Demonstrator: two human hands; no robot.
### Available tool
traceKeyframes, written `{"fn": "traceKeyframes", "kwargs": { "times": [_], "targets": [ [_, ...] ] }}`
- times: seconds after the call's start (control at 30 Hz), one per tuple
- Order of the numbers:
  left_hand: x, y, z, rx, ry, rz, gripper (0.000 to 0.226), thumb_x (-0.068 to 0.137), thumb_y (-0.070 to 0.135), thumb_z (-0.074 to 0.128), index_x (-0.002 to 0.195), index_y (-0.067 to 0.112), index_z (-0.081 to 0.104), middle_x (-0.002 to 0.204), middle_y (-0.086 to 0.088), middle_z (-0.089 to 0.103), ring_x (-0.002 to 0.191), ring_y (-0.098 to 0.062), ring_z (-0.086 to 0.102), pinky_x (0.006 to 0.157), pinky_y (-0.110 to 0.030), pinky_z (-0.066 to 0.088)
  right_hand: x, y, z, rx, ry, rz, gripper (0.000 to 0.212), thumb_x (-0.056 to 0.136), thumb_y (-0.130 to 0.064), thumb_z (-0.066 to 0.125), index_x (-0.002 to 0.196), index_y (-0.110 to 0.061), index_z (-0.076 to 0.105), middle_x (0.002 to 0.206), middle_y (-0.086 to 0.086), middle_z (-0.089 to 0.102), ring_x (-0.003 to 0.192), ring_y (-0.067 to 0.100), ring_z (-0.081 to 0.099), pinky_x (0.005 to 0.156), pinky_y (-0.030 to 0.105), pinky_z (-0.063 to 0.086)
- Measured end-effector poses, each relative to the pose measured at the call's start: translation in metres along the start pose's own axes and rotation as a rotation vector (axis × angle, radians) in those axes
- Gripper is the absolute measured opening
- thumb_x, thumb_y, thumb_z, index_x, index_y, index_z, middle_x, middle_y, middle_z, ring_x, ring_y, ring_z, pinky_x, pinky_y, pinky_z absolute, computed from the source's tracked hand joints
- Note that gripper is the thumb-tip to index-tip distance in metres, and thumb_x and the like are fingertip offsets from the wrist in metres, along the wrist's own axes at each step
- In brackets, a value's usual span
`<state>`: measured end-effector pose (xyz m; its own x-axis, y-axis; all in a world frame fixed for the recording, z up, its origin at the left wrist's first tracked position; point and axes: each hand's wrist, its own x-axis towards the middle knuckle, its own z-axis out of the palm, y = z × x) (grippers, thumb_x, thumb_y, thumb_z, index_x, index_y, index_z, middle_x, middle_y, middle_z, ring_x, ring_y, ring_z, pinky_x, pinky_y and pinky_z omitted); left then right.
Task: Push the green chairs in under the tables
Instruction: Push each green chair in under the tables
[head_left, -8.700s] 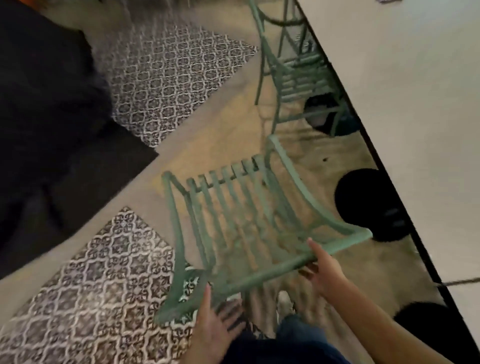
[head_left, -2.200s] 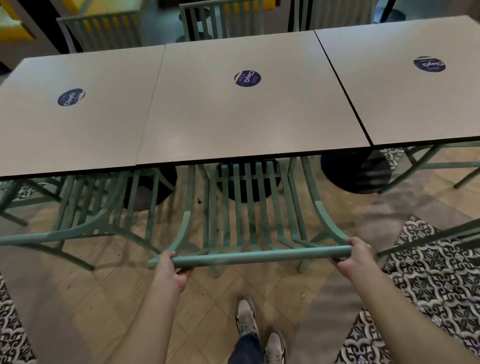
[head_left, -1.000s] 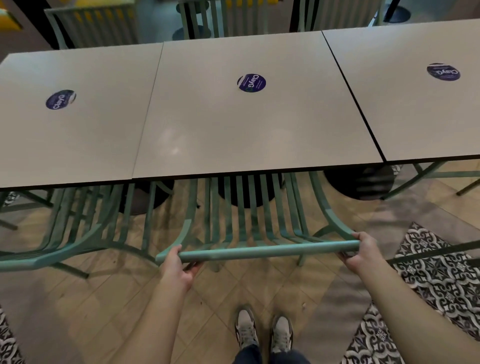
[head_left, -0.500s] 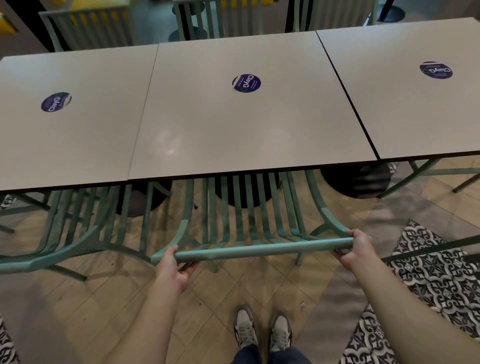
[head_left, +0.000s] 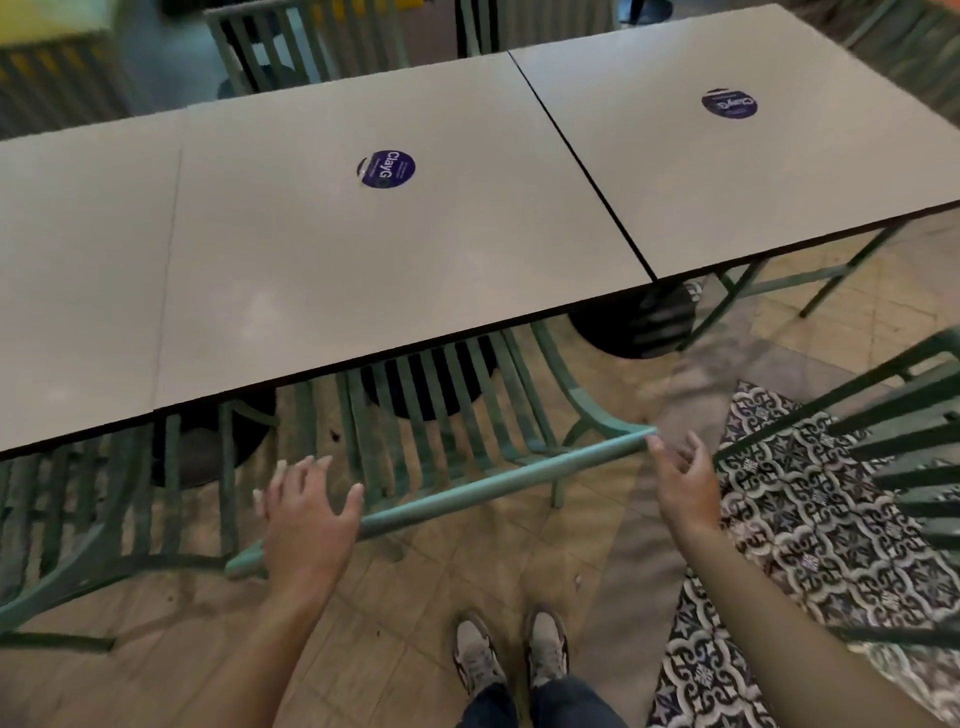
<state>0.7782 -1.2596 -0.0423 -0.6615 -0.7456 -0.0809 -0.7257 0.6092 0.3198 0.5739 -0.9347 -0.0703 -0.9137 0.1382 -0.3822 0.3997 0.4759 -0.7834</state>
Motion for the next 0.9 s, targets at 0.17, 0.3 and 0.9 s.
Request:
{"fn": "traceKeyframes", "kwargs": {
  "times": [0.17, 0.3, 0.9],
  "targets": [
    [0.014, 0.105, 0.011, 0.034, -0.086, 0.453, 0.049, 0.090, 0.038, 0.060, 0.134, 0.018, 0.053, 0.135, -0.003, 0.055, 0.135, -0.023, 0.041, 0.118, -0.047, 0.021, 0.000, 0.020, -0.067, -0.290, 0.077, -0.150, 0.066, 0.092, -0.049, 0.052, 0.146, -0.016, 0.036, 0.147, 0.011, 0.041, 0.133, 0.026, 0.039, 0.106, 0.041, 0.034],
    [0.008, 0.207, 0.016, 0.081, -0.122, 0.756, 0.052, 0.090, 0.043, 0.057, 0.137, 0.022, 0.051, 0.136, 0.002, 0.054, 0.130, -0.019, 0.046, 0.116, -0.044, 0.027, 0.013, 0.025, -0.141, -0.412, 0.196, -0.190, 0.062, 0.093, -0.048, 0.050, 0.146, -0.019, 0.035, 0.146, 0.009, 0.040, 0.132, 0.025, 0.039, 0.105, 0.043, 0.035],
    [-0.153, 0.622, 0.080, 0.339, -0.271, 1.627, 0.049, 0.093, 0.047, 0.046, 0.136, 0.023, 0.049, 0.139, 0.001, 0.049, 0.131, -0.023, 0.042, 0.110, -0.041, 0.033, 0.017, 0.144, -0.437, -0.458, 0.529, 0.085, 0.066, 0.089, -0.056, 0.046, 0.146, -0.024, 0.033, 0.143, 0.003, 0.042, 0.130, 0.026, 0.044, 0.109, 0.049, 0.036]
  ]
}}
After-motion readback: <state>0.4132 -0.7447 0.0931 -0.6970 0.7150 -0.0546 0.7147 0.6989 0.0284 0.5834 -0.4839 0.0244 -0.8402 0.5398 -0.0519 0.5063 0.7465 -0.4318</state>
